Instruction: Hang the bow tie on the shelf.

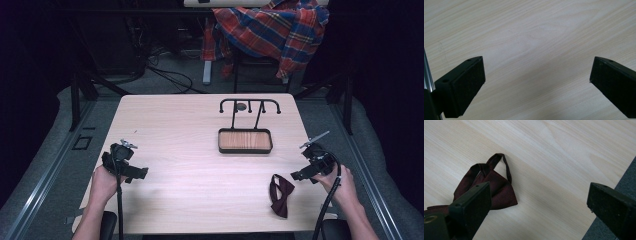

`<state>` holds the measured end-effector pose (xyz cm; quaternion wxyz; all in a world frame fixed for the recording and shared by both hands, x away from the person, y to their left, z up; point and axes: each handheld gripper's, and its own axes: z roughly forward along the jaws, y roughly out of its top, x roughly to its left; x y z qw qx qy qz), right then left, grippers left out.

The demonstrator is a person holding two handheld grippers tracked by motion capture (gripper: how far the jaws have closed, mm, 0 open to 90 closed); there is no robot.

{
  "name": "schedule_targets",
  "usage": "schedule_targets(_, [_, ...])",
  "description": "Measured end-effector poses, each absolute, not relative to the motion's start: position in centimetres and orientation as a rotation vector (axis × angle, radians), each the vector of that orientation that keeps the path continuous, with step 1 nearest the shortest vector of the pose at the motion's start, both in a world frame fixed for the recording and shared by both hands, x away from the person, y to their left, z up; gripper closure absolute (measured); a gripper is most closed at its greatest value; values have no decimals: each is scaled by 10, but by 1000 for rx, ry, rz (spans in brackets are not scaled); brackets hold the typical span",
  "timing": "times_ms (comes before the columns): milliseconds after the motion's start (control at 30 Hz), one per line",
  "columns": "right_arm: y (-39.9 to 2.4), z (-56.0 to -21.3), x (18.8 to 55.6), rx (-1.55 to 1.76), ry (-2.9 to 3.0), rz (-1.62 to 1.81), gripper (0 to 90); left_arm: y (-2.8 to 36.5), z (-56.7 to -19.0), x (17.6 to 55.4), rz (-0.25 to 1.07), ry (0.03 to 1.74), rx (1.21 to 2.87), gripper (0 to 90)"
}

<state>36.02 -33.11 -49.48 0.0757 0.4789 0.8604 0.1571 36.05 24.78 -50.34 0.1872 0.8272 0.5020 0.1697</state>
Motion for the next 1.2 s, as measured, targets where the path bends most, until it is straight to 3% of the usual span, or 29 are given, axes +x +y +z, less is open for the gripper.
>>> schedule_targets(1200, [-276, -509, 365, 1116, 2753, 416, 53, 245, -503, 361, 467, 1403, 2336, 1])
